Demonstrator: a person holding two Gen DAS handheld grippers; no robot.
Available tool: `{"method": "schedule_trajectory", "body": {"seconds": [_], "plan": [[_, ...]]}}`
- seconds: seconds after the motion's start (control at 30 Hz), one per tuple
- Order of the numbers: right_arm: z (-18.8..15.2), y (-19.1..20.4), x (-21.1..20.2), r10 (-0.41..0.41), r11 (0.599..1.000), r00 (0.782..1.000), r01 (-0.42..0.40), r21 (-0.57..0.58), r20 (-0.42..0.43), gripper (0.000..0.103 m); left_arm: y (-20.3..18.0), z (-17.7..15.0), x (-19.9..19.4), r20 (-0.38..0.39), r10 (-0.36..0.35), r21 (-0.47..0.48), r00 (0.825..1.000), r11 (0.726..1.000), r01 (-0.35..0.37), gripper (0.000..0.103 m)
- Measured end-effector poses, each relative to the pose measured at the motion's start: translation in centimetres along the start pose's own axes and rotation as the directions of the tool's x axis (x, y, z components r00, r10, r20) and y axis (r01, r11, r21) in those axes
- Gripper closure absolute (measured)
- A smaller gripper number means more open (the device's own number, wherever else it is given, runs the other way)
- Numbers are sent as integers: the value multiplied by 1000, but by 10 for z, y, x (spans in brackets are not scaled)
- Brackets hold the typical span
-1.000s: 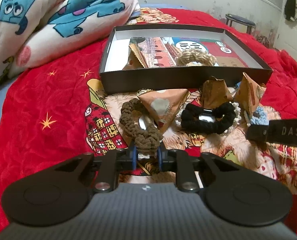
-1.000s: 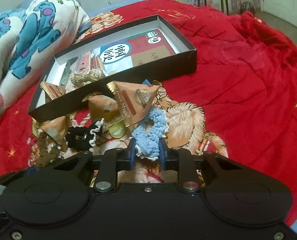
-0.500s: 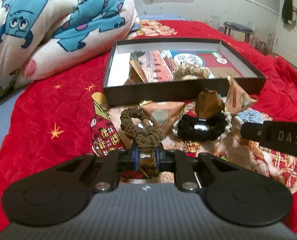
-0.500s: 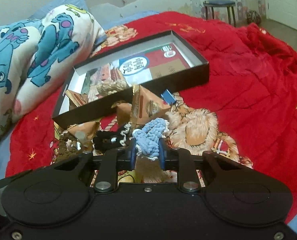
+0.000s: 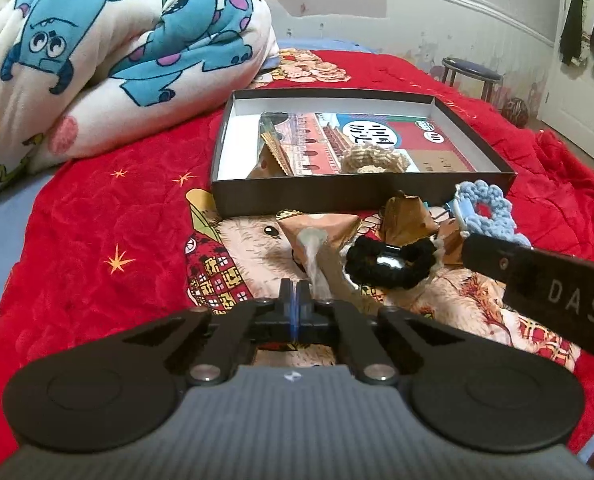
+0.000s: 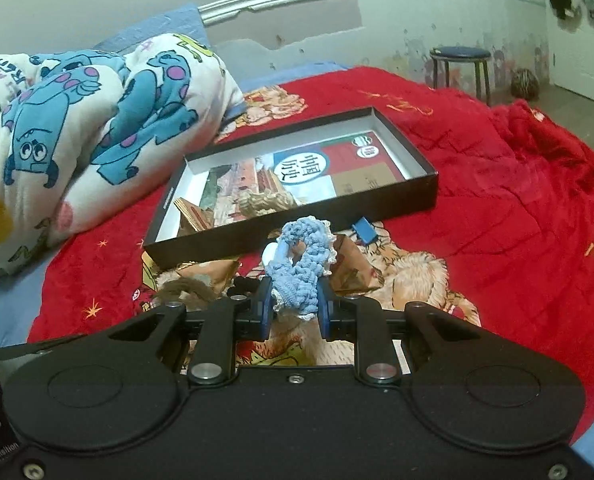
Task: Organize objects
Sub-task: 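Lift both held items and carry them over the black box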
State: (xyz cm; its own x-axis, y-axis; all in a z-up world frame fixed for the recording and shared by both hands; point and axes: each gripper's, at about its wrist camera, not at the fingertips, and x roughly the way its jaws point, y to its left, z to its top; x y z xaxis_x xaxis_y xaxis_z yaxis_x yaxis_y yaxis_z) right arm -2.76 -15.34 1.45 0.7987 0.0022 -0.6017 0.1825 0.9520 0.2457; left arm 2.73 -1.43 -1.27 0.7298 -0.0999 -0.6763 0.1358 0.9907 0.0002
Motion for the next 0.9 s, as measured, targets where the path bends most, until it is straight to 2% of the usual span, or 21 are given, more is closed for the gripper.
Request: {"method": "schedule_trajectory", "body": {"seconds": [0.17,0.27,0.33,0.37,0.43,0.53,0.63,0.7,0.77,0.83,0.9], "plan": [[7,-6,-4,16,1000,1000,-16,8,21,82,1,0,-2,-2,6,-5,1000,1000,-6,101],[23,-31,-1,146,983,989,-143,117,-12,82,4,0,-2,-6,14,-18,1000,1000,-14,99],[33,-48,4,241,958,970,-230,174,-43,82,4,-1,-4,23,34,-19,999,999,-34,87],[36,-55,5,264,948,963,-250,195,-47,82,3,-1,-5,38,48,-7,998,999,-48,74],[41,-66,6,260,947,964,-243,211,-52,82,3,-1,-4,46,59,-3,997,998,-59,70],[45,-73,6,234,954,971,-219,204,-54,82,3,0,-2,32,10,-19,999,1000,-10,65],[43,-71,10,229,958,971,-212,195,-64,82,-5,-2,1,23,-1,27,1000,1000,1,61],[42,-68,14,228,960,971,-211,186,-76,82,-8,-5,10,-13,14,45,1000,999,-13,60],[39,-66,18,230,960,969,-212,183,-86,82,-9,-7,24,-88,11,39,996,999,-8,56],[36,-61,24,223,962,970,-204,180,-97,82,-11,-10,32,-112,24,46,993,999,-19,56],[34,-57,28,217,965,971,-197,176,-103,82,-14,-11,34,-112,29,71,993,997,-21,79]]}}
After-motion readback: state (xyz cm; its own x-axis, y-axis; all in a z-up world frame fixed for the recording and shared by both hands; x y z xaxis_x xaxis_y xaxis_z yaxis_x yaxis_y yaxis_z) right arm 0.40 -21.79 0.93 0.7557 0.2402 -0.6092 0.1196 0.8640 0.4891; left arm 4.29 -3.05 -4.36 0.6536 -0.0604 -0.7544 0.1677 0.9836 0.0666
